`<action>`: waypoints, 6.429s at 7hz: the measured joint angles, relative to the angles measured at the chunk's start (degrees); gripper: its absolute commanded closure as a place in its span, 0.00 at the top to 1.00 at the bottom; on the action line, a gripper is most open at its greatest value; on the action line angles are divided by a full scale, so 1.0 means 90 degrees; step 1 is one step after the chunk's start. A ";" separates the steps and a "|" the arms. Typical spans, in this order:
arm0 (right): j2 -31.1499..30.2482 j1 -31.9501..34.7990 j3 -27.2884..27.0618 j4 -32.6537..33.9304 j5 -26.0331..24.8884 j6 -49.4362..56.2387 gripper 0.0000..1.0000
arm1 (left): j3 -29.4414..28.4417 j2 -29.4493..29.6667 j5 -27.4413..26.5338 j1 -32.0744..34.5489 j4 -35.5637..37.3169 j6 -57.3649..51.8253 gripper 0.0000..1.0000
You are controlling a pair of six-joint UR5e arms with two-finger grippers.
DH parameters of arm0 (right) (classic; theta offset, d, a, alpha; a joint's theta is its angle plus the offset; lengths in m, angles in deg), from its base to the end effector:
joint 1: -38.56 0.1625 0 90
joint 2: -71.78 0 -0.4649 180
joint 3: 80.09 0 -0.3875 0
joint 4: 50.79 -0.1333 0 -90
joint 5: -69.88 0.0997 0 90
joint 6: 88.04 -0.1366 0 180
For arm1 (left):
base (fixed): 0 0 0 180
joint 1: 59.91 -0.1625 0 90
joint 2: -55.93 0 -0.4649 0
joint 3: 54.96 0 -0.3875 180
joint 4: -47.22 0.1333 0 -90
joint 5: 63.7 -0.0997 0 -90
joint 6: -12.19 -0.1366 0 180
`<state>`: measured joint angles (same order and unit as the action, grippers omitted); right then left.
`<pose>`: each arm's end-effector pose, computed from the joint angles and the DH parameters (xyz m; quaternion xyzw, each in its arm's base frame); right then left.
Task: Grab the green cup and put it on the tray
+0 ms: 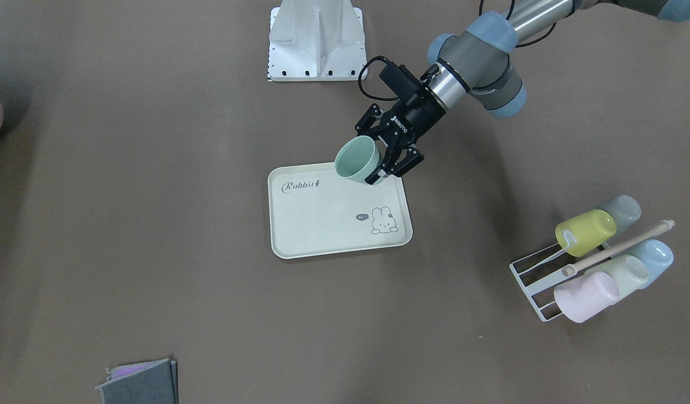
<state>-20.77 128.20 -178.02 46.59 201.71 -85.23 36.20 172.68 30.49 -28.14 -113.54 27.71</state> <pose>0.0393 -0.4615 0.6958 -0.0087 -0.3572 -0.0196 0.9338 0.5058 -0.4583 0.2772 0.5921 0.4739 0.2630 0.5964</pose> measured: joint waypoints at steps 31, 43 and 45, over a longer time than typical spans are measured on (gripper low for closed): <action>-0.0049 0.0000 0.0007 0.0010 0.0107 -0.0010 1.00 | -0.3683 0.1263 0.0507 -0.0473 -0.3610 0.0909 0.36; -0.0049 0.0000 0.0004 0.0010 0.0112 -0.0010 1.00 | -0.3266 0.0722 0.0423 -0.0355 -0.3552 0.0504 0.99; -0.0049 0.0000 -0.0018 0.0010 0.0145 -0.0003 1.00 | -0.2556 0.0487 0.0423 -0.0371 -0.3291 0.0592 0.99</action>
<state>-21.21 128.21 -178.18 46.68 203.01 -85.26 13.20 177.06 34.30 -31.48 -143.16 33.04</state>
